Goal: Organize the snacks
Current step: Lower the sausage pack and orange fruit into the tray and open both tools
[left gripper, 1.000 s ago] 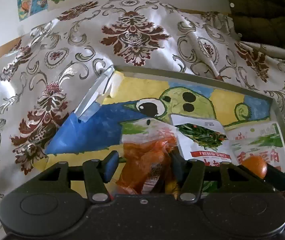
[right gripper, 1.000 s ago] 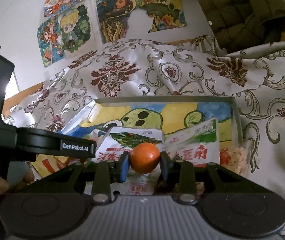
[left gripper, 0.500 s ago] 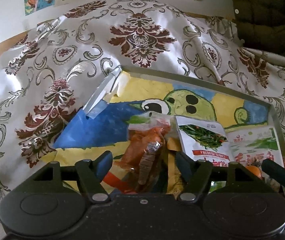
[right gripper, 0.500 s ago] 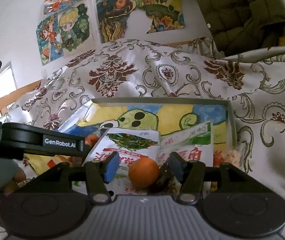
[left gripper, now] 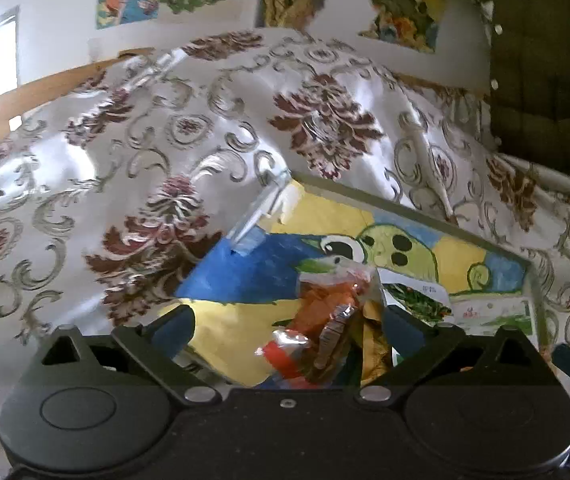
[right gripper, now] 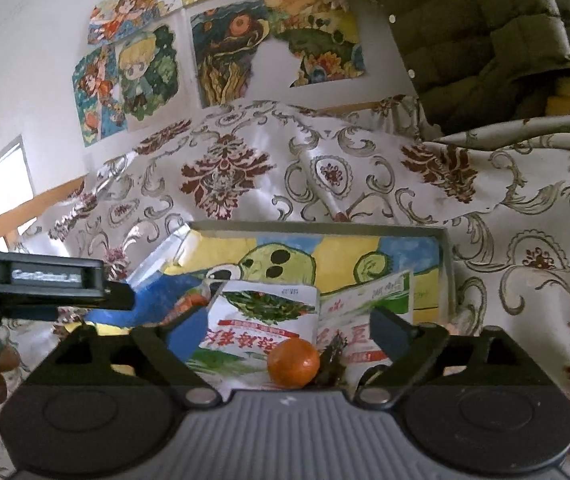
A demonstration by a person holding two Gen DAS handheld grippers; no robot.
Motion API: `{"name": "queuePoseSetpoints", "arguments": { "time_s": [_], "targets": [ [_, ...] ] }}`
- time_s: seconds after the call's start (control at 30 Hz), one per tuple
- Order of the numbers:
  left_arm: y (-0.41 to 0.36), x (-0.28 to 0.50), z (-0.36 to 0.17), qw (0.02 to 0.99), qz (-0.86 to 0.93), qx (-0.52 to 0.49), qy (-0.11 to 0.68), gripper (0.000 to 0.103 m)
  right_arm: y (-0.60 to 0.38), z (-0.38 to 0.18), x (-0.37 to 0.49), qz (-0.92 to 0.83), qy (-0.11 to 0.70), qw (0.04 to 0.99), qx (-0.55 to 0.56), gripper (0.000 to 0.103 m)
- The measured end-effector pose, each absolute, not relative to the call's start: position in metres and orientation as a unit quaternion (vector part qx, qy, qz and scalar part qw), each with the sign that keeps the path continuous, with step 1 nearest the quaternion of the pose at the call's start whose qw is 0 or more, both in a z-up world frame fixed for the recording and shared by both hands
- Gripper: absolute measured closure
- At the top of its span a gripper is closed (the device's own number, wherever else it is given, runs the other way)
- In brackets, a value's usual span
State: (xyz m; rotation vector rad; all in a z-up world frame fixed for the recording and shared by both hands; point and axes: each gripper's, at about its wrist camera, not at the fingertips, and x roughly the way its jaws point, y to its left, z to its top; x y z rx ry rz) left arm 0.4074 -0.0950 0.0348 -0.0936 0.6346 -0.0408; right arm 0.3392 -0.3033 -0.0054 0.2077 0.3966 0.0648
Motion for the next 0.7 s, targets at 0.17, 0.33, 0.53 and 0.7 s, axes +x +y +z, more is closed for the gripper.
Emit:
{"name": "queuePoseSetpoints", "arguments": {
  "time_s": [0.17,0.33,0.53,0.7],
  "targets": [
    [-0.084,0.382,0.045,0.951,-0.022,-0.059,0.302,0.001,-0.303,0.010,0.316,0.033,0.182,0.977,0.104,0.000],
    [-0.074,0.349,0.054,0.955,-0.021,-0.069,0.288,0.001,-0.301,0.021,0.291,0.028,0.169,0.982,0.083,0.000],
    [-0.067,0.302,0.056,0.962,-0.015,-0.054,0.267,0.001,-0.301,0.032,0.260,0.025,0.160,0.983,0.090,0.000],
    [-0.065,0.260,0.050,0.965,-0.010,-0.046,0.257,0.001,-0.297,0.034,0.224,0.023,0.161,0.983,0.085,0.000]
  ]
}}
